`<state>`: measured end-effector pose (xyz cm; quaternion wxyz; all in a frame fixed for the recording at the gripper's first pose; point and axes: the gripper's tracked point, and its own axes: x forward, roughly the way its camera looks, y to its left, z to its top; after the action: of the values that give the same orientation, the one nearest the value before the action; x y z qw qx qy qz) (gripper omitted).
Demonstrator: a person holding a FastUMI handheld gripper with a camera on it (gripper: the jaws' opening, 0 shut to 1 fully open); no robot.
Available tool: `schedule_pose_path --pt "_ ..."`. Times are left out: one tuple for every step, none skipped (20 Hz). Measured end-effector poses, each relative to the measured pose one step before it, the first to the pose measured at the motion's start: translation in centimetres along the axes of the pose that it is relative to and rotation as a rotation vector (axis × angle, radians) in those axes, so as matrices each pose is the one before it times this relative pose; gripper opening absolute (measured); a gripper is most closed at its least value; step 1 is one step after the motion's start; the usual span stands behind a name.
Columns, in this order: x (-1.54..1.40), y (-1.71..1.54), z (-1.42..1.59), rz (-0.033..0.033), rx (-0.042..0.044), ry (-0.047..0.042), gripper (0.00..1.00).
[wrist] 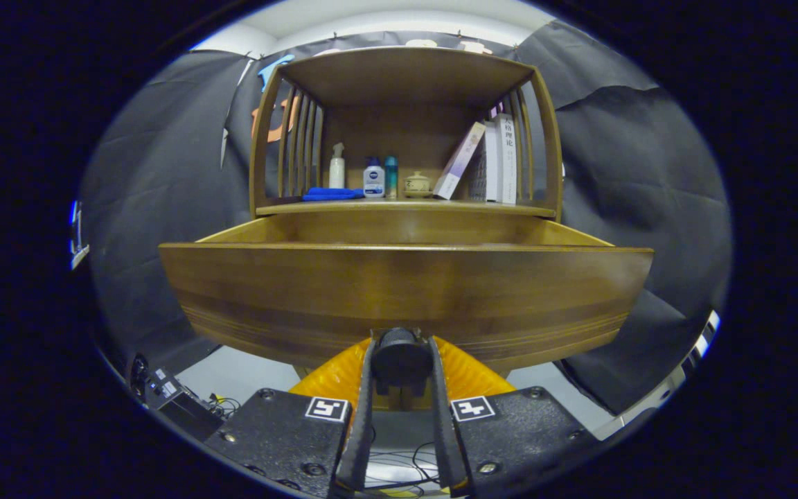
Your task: Pull open the drawer, take out the items inside it, and place them on the countertop above the cabinet.
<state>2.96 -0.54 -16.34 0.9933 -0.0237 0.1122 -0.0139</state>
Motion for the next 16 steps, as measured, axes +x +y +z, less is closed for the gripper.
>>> schedule_pose_path --pt "0.181 -0.016 -0.173 -0.00490 -0.01738 0.00842 0.41" --pt "-0.023 -0.073 0.064 -0.00635 -0.00786 -0.00584 0.41" --pt "0.018 0.016 0.100 -0.00240 -0.00413 0.00172 0.41" --pt "0.049 0.077 -0.410 0.00340 0.00231 0.01097 0.43" --pt "0.021 0.456 -0.620 0.01389 0.00536 0.01636 0.55" --pt "-0.100 0.178 -0.728 0.00983 -0.00333 0.03077 0.66" --pt "0.041 0.359 -1.119 0.02065 -0.00359 0.03253 0.77" --pt "-0.300 -0.107 -0.617 0.00189 0.00376 0.01051 0.89" --pt "-0.240 -0.304 -0.113 -0.00450 0.00787 -0.00493 1.00" --pt "-0.510 -0.414 0.211 -0.00755 0.00750 -0.00682 1.00" --pt "-0.486 -0.162 0.332 0.00300 0.00583 -0.00004 1.00" --pt "-0.578 -0.073 0.297 0.00518 0.00352 -0.00166 1.00" --pt "-0.521 -0.269 0.914 0.00396 0.00635 -0.00671 1.00" --pt "-0.521 -0.348 1.027 0.00351 0.00541 -0.01240 1.00" --pt "-0.557 -0.269 1.528 0.00553 0.00741 -0.01565 1.00" --pt "-0.420 -0.154 1.403 0.01014 0.00941 -0.01218 1.00"
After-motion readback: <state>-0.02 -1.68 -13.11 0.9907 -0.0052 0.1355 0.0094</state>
